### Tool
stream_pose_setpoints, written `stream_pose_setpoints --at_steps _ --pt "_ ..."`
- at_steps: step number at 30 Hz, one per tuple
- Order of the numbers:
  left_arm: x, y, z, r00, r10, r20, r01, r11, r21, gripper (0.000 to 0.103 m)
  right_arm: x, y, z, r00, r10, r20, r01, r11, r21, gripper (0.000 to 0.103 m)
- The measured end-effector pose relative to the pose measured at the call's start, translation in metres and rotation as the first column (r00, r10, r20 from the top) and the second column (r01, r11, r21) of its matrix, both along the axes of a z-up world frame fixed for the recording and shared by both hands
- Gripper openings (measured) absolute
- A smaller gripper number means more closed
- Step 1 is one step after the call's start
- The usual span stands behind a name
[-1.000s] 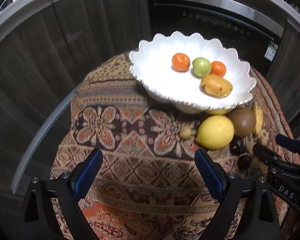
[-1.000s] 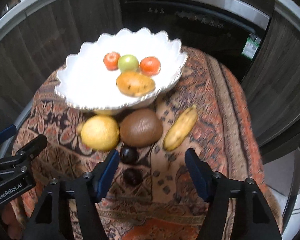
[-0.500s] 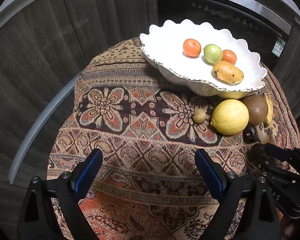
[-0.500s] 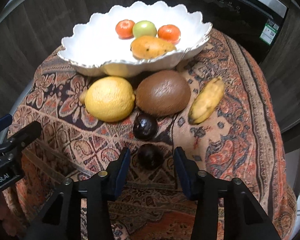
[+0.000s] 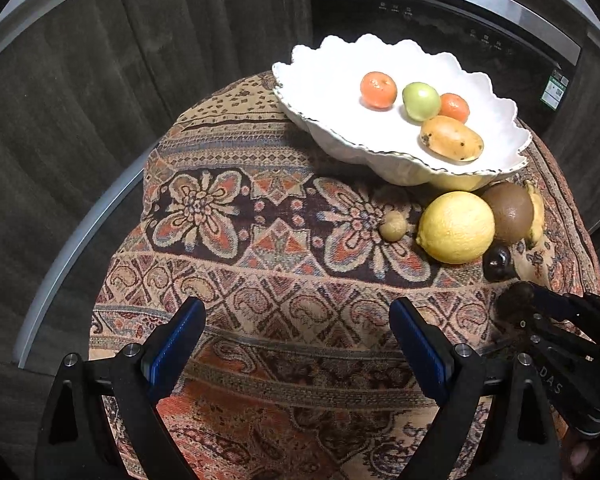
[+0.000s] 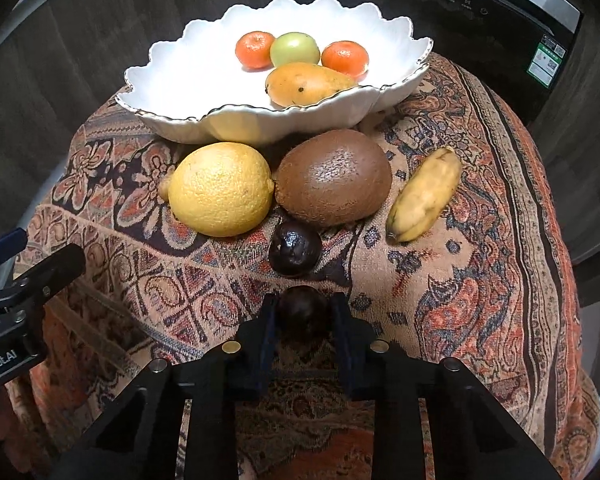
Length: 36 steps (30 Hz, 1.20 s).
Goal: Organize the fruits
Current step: 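Move the right tool toward the dark plums beside the kiwi, then close the right tool on a dark plum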
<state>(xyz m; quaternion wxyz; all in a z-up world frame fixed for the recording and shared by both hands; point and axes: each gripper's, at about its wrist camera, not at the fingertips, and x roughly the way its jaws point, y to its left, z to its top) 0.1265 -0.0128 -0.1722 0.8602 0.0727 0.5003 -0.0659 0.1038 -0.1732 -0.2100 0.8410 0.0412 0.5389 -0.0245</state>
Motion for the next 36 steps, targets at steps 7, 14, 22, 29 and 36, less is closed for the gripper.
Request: stream_pose_setpoints --at_steps 7,14,22,29,36 --pt "-0.005 -0.025 0.003 0.999 -0.041 -0.004 0.041 0.999 -0.022 0.094 -0.015 -0.018 0.024 0.999 -0.026 0.046 0.027 0.999 -0.029 0.027" --pt "-0.014 -0.07 0.003 0.995 -0.104 -0.013 0.102 0.992 -0.077 0.092 -0.037 -0.054 0.035 0.996 -0.073 0.053 0.074 0.997 -0.028 0.027" --pt "-0.015 -0.122 -0.009 0.986 -0.165 -0.028 0.162 0.983 -0.09 0.079 -0.052 -0.09 0.035 0.993 -0.1 0.058 0.101 0.995 -0.022 0.027" --pt "-0.008 -0.136 -0.012 0.988 -0.157 -0.009 0.156 0.986 -0.065 0.067 -0.054 -0.104 0.032 0.991 -0.117 0.071 0.117 0.993 0.004 0.027" --pt "0.001 -0.144 -0.018 0.995 -0.103 -0.007 0.102 0.994 -0.039 0.066 -0.05 -0.107 0.029 0.99 -0.112 0.08 0.11 0.993 0.038 0.028"
